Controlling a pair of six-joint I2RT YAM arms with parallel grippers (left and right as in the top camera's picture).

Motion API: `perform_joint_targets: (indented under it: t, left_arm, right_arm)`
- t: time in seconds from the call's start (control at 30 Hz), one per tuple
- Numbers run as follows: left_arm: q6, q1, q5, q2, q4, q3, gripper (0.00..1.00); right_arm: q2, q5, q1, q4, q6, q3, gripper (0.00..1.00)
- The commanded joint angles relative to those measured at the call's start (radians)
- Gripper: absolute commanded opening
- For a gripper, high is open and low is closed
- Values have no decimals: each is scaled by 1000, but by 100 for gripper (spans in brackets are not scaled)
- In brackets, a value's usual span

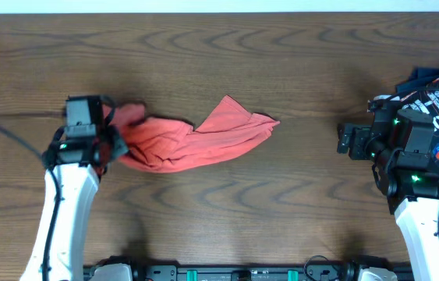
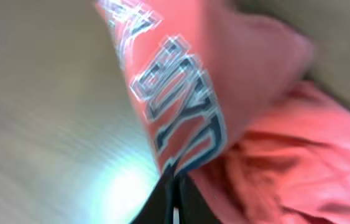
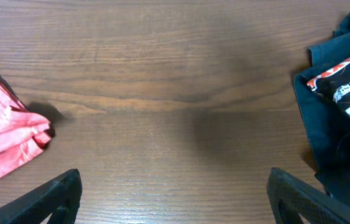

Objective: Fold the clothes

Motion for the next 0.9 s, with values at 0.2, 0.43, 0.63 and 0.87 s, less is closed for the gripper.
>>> perform_joint_targets:
  t: [0.2, 0.43, 0.63, 0.87]
  left_arm:
    - [-284, 47, -184, 32, -135, -55, 53]
    - [-123, 21, 0, 10, -14, 42, 65]
    - [80, -133, 256, 29, 163, 44, 63]
    - [70, -302, 257, 190, 214, 39, 63]
  right_arm:
    - [-1, -6, -7, -2, -4, 20, 93]
    - [-1, -6, -7, -1, -4, 20, 94]
    - [-1, -6, -7, -12, -3, 20, 94]
    - [-1, -6, -7, -14, -3, 20, 94]
